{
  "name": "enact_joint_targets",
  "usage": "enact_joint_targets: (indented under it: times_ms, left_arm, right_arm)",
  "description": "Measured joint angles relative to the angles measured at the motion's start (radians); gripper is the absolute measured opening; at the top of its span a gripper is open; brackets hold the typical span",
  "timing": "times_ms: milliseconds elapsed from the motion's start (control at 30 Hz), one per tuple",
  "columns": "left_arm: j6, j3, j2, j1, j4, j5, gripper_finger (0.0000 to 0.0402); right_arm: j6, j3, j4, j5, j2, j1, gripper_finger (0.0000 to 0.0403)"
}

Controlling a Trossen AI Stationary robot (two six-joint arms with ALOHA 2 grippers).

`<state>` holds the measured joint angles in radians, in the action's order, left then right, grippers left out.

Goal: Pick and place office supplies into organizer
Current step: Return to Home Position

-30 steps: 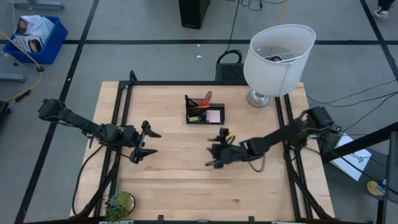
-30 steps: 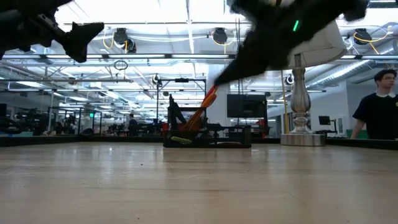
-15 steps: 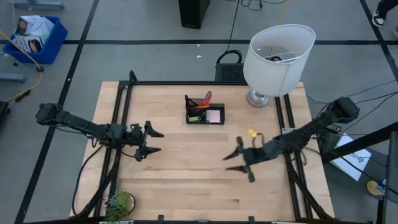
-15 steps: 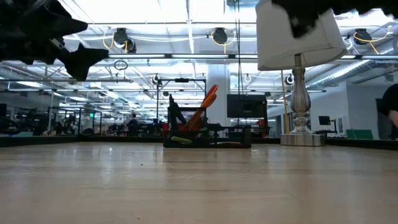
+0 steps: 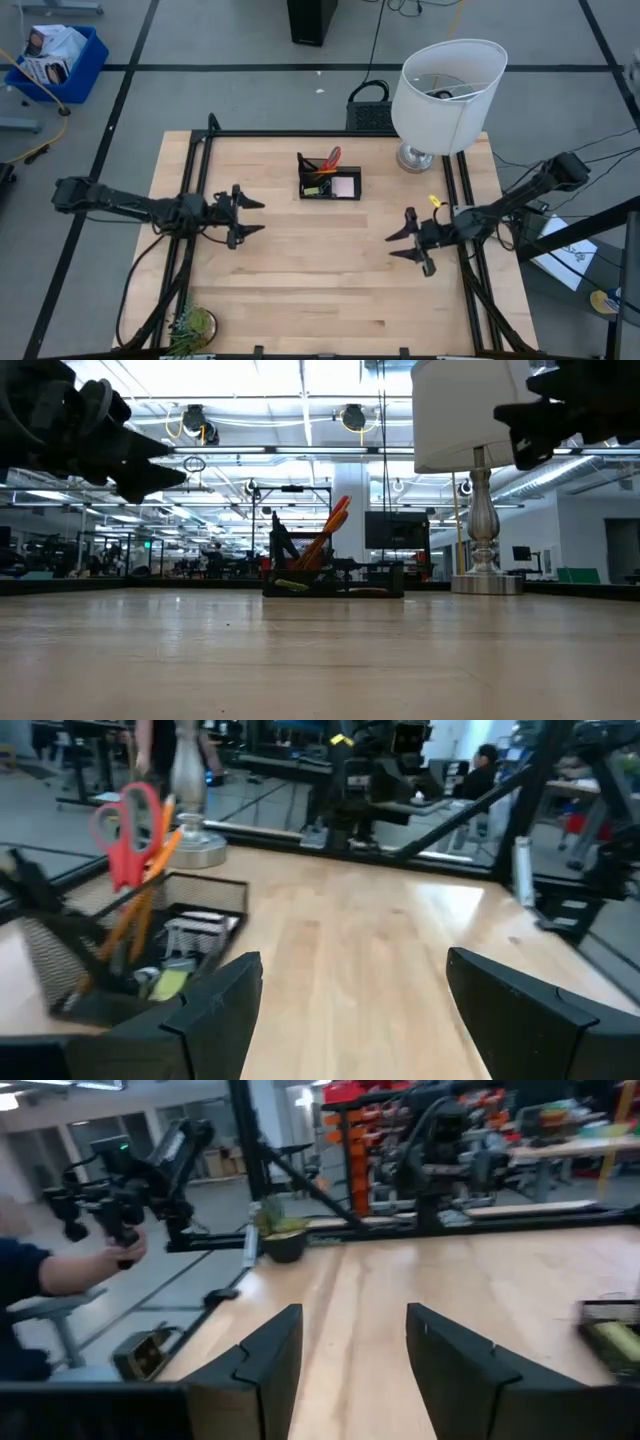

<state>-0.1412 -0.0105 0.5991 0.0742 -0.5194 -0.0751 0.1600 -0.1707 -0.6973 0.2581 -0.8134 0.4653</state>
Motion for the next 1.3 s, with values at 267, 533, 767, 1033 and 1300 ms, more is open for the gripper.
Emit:
enact_joint_targets:
  times_ms: [267,533,767,1033,1300]
  left_arm:
    - [0.017,-0.002,-0.087,-0.097,0.11,0.09,0.0321]
    - [0.064,-0.128,-0.291,-0.142,0.437,0.071,0.0321]
    - [0.084,-0.158,-0.431,-0.142,0.578,0.042,0.0321]
    - [0.091,-0.156,-0.59,-0.142,0.772,0.03,0.0321]
    - [-0.044,-0.153,-0.557,-0.141,0.799,-0.128,0.0321]
  right_arm:
    - [-0.012,0.04,0.299,-0.015,0.341,-0.019,0.0172]
    - [-0.071,0.041,0.504,-0.027,0.601,-0.019,0.0171]
    - [-0.091,0.041,0.709,-0.027,0.798,-0.019,0.0168]
    - [-0.095,0.023,0.789,-0.053,0.812,-0.019,0.0173]
    - [0.041,0.084,0.805,0.052,0.808,-0.019,0.017]
